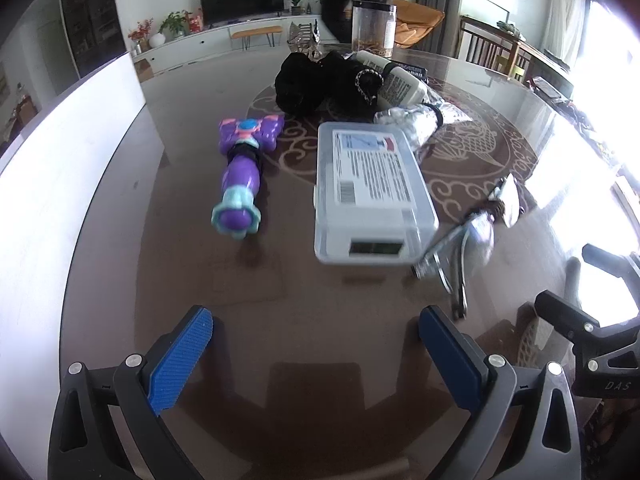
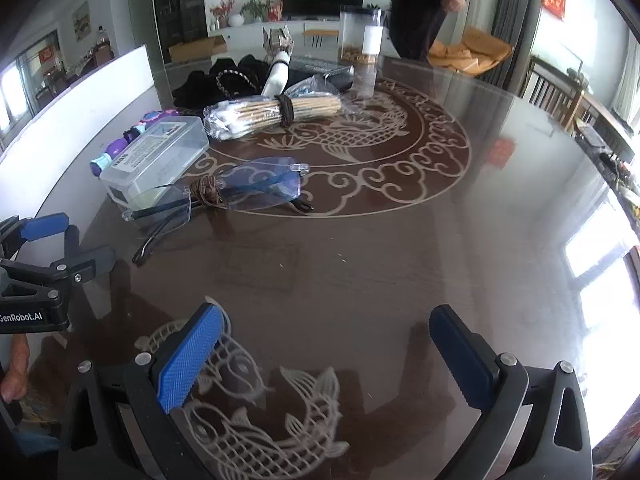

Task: Organize objects

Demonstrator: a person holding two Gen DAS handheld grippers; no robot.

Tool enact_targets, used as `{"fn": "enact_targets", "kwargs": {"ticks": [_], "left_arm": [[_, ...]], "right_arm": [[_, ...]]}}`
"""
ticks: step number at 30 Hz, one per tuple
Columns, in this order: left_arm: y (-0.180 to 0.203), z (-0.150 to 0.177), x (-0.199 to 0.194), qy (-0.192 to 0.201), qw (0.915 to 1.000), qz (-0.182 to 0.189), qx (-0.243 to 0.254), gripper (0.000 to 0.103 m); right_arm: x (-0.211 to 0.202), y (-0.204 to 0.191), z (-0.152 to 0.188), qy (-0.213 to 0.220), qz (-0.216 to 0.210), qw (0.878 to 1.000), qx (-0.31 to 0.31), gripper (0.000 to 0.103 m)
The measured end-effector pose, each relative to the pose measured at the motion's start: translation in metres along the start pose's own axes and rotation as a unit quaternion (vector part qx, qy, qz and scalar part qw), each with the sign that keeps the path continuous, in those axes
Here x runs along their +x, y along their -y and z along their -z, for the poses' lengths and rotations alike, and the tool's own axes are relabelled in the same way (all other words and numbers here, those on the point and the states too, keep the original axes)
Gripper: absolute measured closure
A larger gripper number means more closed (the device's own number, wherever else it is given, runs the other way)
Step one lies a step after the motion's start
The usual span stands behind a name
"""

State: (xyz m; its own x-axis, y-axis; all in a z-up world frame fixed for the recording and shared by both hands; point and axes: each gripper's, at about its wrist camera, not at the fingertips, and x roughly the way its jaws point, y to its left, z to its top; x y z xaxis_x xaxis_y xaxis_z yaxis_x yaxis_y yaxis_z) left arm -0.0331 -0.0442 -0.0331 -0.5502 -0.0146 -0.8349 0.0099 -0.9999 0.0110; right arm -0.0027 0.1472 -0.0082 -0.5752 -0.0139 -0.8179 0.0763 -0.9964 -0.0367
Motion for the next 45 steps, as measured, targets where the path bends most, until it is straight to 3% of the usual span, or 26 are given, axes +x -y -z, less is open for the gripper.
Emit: {"fn": "enact_targets", "kwargs": {"ticks": [6,15,20,26,45], "left_arm": [[-0.007,-0.022,0.015,0.006,0.9999,0.007,0.007,0.000],[-0.006,-0.048,0.036,0.014,0.9999,0.006,0.004,0.000],[-0.003,-0.084,0.059,0.019,0.9997,-0.005,-0.014,0.000],[0.004,-0.122,0.084,0.018,0.9997,-0.004,-0.014,0.000],[0.003,-0.122,0.086,0.018,0.9998,-0.002,-0.010,0.000]], "right_arm": [[0.019,0.003,-0.023,-0.019,-0.009,1.000,0.011,0.000],[0.041,0.010,-0.057,-0.024,0.009,0.999,0.033,0.000],[0.062,0.018,-0.085,-0.007,0.031,0.997,0.063,0.000],[0.068,0.015,-0.091,0.000,0.036,0.997,0.069,0.000],[0.067,0.019,-0.090,0.000,0.035,0.997,0.070,0.000]]}}
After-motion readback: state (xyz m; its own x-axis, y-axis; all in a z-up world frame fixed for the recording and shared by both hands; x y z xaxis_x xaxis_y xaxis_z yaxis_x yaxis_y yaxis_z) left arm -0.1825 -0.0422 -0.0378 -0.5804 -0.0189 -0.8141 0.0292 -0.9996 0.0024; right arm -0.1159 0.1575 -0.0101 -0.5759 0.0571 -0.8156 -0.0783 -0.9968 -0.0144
